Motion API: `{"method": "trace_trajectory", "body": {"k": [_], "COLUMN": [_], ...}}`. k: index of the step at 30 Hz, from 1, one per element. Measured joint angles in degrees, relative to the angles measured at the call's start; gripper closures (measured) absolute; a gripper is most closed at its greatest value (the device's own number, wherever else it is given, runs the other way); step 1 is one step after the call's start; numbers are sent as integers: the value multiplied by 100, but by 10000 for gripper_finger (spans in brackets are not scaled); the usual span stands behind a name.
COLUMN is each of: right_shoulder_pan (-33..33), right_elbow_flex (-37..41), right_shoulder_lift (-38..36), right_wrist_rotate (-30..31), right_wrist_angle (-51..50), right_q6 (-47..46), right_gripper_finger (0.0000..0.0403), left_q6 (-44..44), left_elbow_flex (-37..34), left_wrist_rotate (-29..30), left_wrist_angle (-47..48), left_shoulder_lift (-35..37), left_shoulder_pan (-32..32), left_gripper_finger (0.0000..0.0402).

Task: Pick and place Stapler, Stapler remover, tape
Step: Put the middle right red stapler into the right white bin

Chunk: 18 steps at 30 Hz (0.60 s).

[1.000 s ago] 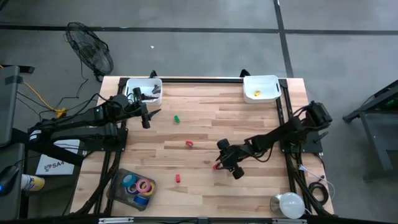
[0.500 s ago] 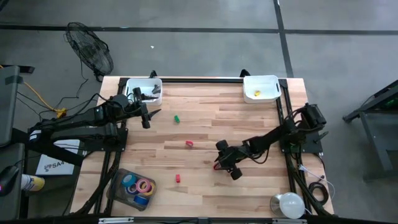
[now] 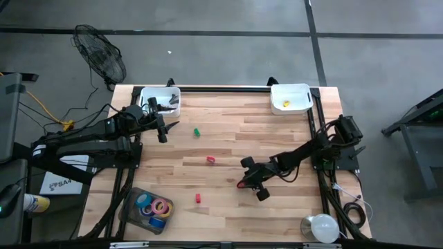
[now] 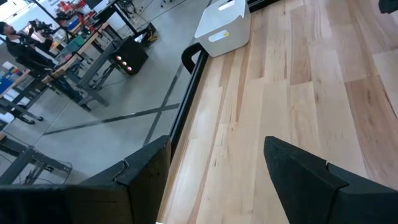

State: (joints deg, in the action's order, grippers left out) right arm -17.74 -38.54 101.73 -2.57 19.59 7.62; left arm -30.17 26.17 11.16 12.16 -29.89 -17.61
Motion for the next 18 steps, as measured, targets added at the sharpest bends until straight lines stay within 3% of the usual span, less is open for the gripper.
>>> {"method": "trace_trajectory", "body": {"k": [6, 18], "right_shoulder_pan": [0, 346], "right_elbow_flex": [0, 0], "right_shoulder_lift": [4, -414], "right_wrist_rotate": [76, 1040], "right_wrist_angle": [87, 69], "right_q6": [-153, -2281], "right_gripper_finger": [340, 340], "left_q6": [2, 1], "left_elbow_flex": [0, 0], "left_wrist_rotate": [-1, 0], "left_wrist_angle": [-1, 0], "left_shoulder_lift": [0, 1], "left_shoulder_pan": [0, 0], "left_gripper_finger": [147, 147]}}
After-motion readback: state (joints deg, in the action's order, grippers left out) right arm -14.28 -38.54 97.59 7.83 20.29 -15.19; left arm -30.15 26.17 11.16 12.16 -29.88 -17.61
